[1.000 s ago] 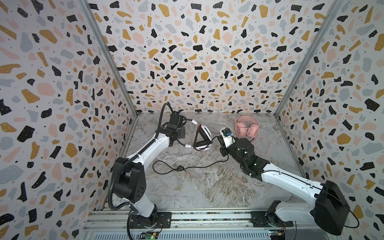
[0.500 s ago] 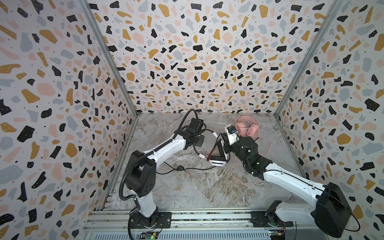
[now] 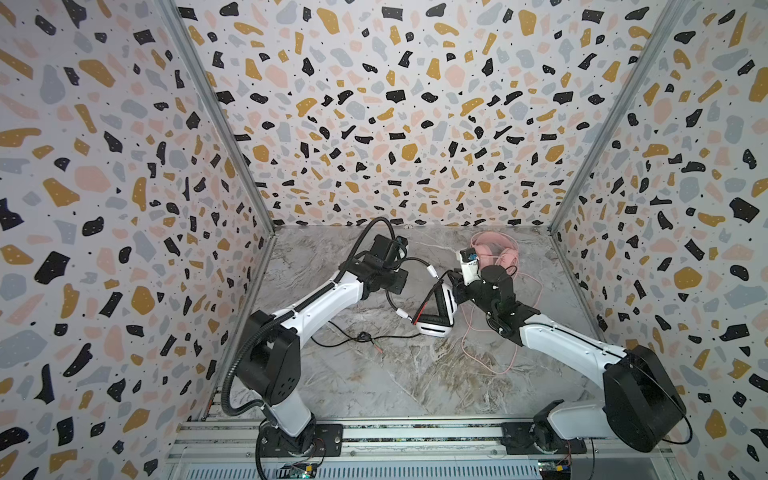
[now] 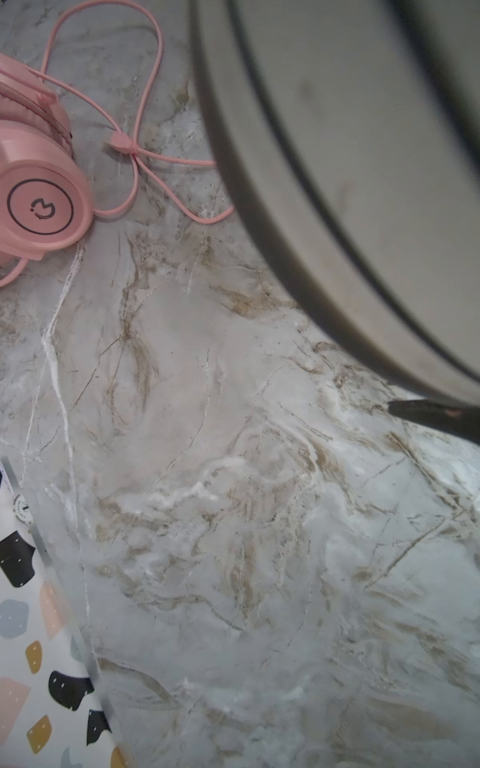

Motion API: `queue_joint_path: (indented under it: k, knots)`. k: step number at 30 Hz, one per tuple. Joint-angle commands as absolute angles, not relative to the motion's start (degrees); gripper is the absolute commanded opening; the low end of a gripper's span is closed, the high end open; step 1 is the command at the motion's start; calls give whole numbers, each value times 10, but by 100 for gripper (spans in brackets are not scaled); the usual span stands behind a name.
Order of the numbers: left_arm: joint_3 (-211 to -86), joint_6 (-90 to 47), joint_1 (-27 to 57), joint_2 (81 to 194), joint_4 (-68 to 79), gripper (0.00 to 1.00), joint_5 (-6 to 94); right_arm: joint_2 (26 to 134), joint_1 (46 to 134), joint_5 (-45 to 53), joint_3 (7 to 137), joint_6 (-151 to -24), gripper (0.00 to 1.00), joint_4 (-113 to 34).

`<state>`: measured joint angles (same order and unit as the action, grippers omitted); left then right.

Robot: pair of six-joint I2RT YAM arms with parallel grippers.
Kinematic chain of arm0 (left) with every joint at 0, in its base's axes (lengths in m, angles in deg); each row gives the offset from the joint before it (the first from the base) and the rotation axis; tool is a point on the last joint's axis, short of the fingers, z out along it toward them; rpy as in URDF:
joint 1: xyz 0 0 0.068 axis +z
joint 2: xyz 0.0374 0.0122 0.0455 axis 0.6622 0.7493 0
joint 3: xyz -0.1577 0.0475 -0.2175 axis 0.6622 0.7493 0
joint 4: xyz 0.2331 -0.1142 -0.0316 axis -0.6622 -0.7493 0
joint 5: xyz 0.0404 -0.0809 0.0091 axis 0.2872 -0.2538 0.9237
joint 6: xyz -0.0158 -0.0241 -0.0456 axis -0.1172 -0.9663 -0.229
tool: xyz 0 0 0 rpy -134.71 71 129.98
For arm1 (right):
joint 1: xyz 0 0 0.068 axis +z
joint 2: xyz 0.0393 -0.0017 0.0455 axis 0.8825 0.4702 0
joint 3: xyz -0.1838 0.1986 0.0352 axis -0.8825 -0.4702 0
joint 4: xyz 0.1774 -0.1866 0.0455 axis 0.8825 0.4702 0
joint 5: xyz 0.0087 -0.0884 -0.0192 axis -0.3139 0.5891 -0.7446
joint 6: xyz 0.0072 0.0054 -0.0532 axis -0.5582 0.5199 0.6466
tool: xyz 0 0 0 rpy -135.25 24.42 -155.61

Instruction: Wrap the headphones

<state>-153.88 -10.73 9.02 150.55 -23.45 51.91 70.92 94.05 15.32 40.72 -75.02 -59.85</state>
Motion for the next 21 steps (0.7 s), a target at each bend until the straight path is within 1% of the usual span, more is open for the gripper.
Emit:
queue_joint_path:
  k: [1,6,12,18,21]
  knots:
    - [-1536,-117,98,1467,-150,0,395,719,941,119,417,-756,25,-614]
    - [-1528,-130,115,1457,-128,0,343,721,940,102,402,-759,25,-640]
    - [-1512,-134,120,1437,-95,0,288,723,941,54,384,-770,27,-680]
    - [-1506,-141,126,1426,-81,0,269,730,937,11,368,-776,33,-715]
    - [-1503,-146,133,1422,-73,0,263,740,931,-34,367,-785,35,-733]
